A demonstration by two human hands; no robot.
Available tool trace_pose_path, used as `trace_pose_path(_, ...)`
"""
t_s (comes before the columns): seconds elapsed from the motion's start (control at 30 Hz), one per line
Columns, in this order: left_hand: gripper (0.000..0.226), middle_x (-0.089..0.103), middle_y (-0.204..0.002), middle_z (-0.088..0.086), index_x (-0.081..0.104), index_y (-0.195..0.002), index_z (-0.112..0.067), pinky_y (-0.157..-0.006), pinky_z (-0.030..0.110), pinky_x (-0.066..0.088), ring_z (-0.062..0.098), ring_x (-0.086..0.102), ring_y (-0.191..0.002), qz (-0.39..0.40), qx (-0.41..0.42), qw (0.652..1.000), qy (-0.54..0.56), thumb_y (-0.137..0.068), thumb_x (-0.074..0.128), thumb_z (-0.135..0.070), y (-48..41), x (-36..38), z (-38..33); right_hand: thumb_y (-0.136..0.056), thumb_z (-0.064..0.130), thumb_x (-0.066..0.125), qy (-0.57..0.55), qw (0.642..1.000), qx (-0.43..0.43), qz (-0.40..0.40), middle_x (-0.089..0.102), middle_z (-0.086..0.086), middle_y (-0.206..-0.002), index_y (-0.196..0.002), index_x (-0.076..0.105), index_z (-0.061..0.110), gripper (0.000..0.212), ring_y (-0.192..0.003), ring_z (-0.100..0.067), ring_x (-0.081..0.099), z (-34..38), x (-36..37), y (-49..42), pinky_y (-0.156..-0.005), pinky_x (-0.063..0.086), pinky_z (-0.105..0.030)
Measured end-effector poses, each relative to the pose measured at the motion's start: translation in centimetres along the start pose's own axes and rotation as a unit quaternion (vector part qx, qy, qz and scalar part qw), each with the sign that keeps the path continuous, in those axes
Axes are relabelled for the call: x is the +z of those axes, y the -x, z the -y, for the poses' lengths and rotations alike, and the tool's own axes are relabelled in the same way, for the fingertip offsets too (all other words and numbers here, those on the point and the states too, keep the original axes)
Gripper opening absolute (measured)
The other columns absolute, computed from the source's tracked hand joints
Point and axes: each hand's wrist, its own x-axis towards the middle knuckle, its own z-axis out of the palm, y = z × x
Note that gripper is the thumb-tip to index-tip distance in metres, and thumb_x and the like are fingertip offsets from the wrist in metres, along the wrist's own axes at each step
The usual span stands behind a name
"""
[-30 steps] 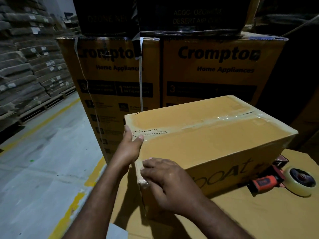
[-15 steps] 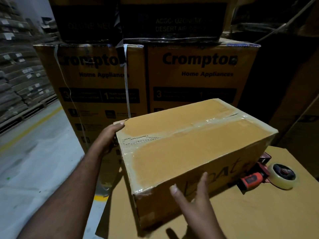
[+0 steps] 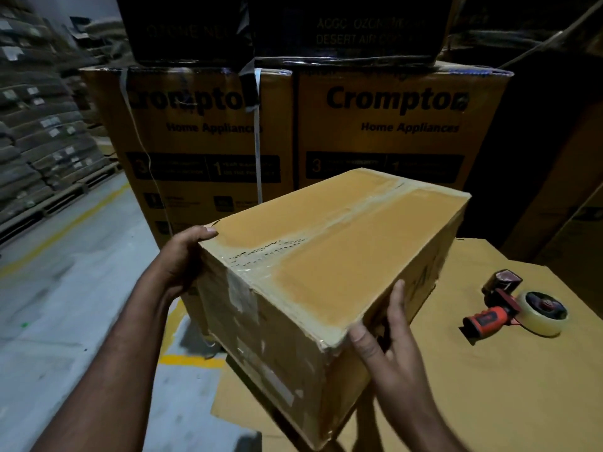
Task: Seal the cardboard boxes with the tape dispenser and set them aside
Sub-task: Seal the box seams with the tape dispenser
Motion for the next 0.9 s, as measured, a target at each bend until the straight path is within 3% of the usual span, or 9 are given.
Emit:
trace_pose_path(0.2, 0.022, 0.070, -0.101, 0.013, 0.072, -0.106, -0.012, -0.082, 0.039, 0.045, 0.032, 0.063, -0.096, 0.000, 0.013, 1.000, 0.013, -0.096, 0.054, -0.020, 2.4, 2.5, 0.6, -0.052, 0.104, 0.040, 0.070, 0.996, -0.031, -0.034, 0.005, 0.028, -0.160, -0.148, -0.002, 0.060, 0.113, -0.149, -0.003, 0.017, -2.9, -2.1, 1.9, -0.105, 0.027, -0.014)
trace_pose_path(0.3, 0.023, 0.070, -0.100, 0.015, 0.077, -0.098, -0.016, -0.087, 0.044, 0.044, 0.038, 0.062, -0.100, -0.005, -0.018, 0.999, 0.032, -0.093, 0.056, -0.023, 3.7, 3.9, 2.8, -0.064, 0.097, 0.041, 0.049, 0.990, -0.025, -0.129, 0.039, 0.011, -0.155, -0.148, 0.030, 0.051, 0.097, -0.134, 0.007, 0.041, -4.8, -2.2, 3.9, -0.086, 0.036, 0.000)
trace_pose_path(0.43, 0.021, 0.071, -0.097, 0.016, 0.073, -0.098, -0.016, -0.087, 0.046, 0.047, 0.039, 0.065, -0.096, -0.021, -0.044, 0.997, 0.057, -0.097, 0.052, -0.020, 5.5, 5.4, 4.6, -0.088, 0.047, 0.069, -0.009, 0.981, 0.005, -0.192, 0.065, -0.007, -0.100, -0.095, 0.063, 0.053, 0.012, -0.090, -0.014, 0.065, -8.0, -2.8, 5.5, -0.068, 0.051, -0.012)
trace_pose_path(0.53, 0.020, 0.071, -0.094, 0.014, 0.071, -0.095, -0.016, -0.081, 0.042, 0.048, 0.036, 0.064, -0.093, -0.027, -0.033, 0.997, 0.058, -0.098, 0.051, -0.020, 6.5, 6.1, 4.4, -0.071, 0.050, 0.084, -0.083, 0.980, 0.100, -0.150, 0.071, -0.012, -0.083, -0.089, 0.072, 0.027, 0.032, -0.075, -0.024, 0.067, -8.7, -4.4, 6.9, -0.061, 0.056, -0.023)
trace_pose_path(0.6, 0.021, 0.072, -0.090, 0.011, 0.072, -0.092, -0.017, -0.079, 0.041, 0.048, 0.036, 0.065, -0.091, -0.031, -0.026, 0.998, 0.050, -0.098, 0.052, -0.020, 7.2, 6.7, 4.1, -0.083, 0.042, 0.076, -0.122, 0.973, 0.098, -0.171, 0.074, -0.010, -0.089, -0.096, 0.072, 0.023, 0.023, -0.081, -0.020, 0.071, -8.0, -5.1, 8.1, -0.069, 0.056, -0.027)
trace_pose_path(0.63, 0.021, 0.073, -0.088, 0.010, 0.072, -0.091, -0.017, -0.079, 0.041, 0.048, 0.035, 0.065, -0.090, -0.032, -0.026, 0.998, 0.047, -0.098, 0.052, -0.020, 7.7, 7.1, 4.0, -0.093, 0.033, 0.065, -0.130, 0.972, 0.092, -0.173, 0.075, -0.005, -0.098, -0.105, 0.071, 0.024, 0.016, -0.092, -0.016, 0.071, -7.4, -5.3, 8.8, -0.078, 0.055, -0.029)
trace_pose_path(0.7, 0.021, 0.074, -0.086, 0.010, 0.072, -0.091, -0.016, -0.079, 0.041, 0.048, 0.036, 0.065, -0.090, -0.044, -0.034, 0.998, 0.041, -0.098, 0.052, -0.021, 8.9, 7.9, 3.9, -0.092, 0.043, 0.053, -0.136, 0.978, 0.068, -0.141, 0.063, 0.010, -0.131, -0.134, 0.059, 0.032, 0.043, -0.119, -0.004, 0.059, -5.9, -5.6, 10.3, -0.099, 0.046, -0.029)
trace_pose_path(0.77, 0.020, 0.073, -0.095, 0.013, 0.073, -0.095, -0.016, -0.086, 0.045, 0.049, 0.040, 0.065, -0.098, -0.051, -0.042, 0.997, 0.040, -0.097, 0.054, -0.023, 9.9, 8.4, 3.9, -0.087, 0.065, 0.047, -0.111, 0.989, 0.062, -0.072, 0.030, 0.023, -0.155, -0.152, 0.024, 0.048, 0.072, -0.142, 0.002, 0.030, -3.7, -5.5, 11.5, -0.116, 0.027, -0.027)
trace_pose_path(0.9, 0.022, 0.073, -0.101, 0.011, 0.072, -0.102, -0.016, -0.077, 0.038, 0.051, 0.031, 0.067, -0.095, -0.063, -0.031, 0.997, 0.044, -0.100, 0.051, -0.022, 13.0, 9.3, 3.7, -0.082, 0.072, 0.035, -0.002, 0.999, 0.042, 0.007, -0.017, 0.032, -0.149, -0.145, -0.025, 0.049, 0.090, -0.138, 0.008, -0.005, -2.4, -5.2, 12.0, -0.114, 0.009, -0.021)
